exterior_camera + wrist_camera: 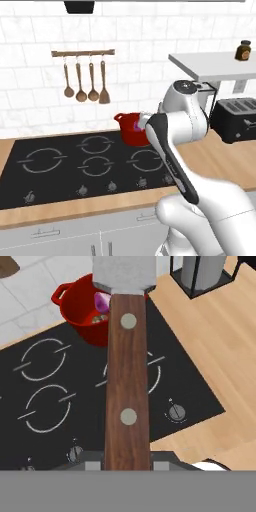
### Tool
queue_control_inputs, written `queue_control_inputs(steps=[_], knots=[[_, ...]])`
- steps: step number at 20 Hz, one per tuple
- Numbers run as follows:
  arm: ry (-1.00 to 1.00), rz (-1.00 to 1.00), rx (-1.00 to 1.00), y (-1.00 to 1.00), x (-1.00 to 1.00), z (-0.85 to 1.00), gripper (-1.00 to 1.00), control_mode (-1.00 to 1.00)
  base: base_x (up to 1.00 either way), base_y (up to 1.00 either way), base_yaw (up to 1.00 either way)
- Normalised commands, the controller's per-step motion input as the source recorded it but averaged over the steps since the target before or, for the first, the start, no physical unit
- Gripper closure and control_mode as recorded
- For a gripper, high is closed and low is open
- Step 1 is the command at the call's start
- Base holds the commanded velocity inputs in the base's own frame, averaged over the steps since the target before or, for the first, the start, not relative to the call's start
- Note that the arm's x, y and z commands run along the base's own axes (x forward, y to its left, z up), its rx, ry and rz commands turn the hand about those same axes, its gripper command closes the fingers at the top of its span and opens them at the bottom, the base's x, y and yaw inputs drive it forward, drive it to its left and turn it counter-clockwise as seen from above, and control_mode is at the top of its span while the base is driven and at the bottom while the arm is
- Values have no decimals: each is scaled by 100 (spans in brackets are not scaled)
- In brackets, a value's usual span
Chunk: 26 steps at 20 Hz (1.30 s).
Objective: Put the mushroom and onion in the pot. Retrieve the spatula and lightly stir the vegetables in the pot.
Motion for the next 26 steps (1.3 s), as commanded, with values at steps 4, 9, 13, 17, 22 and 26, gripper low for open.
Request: queue_control_inputs(steps=[4,9,13,17,22,26], knots=[[0,0,0,0,0,0,100,100,100,4,-25],[3,-13,6,17,14,23,100,-100,30,11,-13],[8,-8,36,20,0,61,100,-100,0,0,0],[15,-9,42,35,2,47,100,-100,0,0,0],[16,-29,38,45,31,2,100,-100,0,0,0],[9,-46,42,13,15,0,100,-100,0,0,0]])
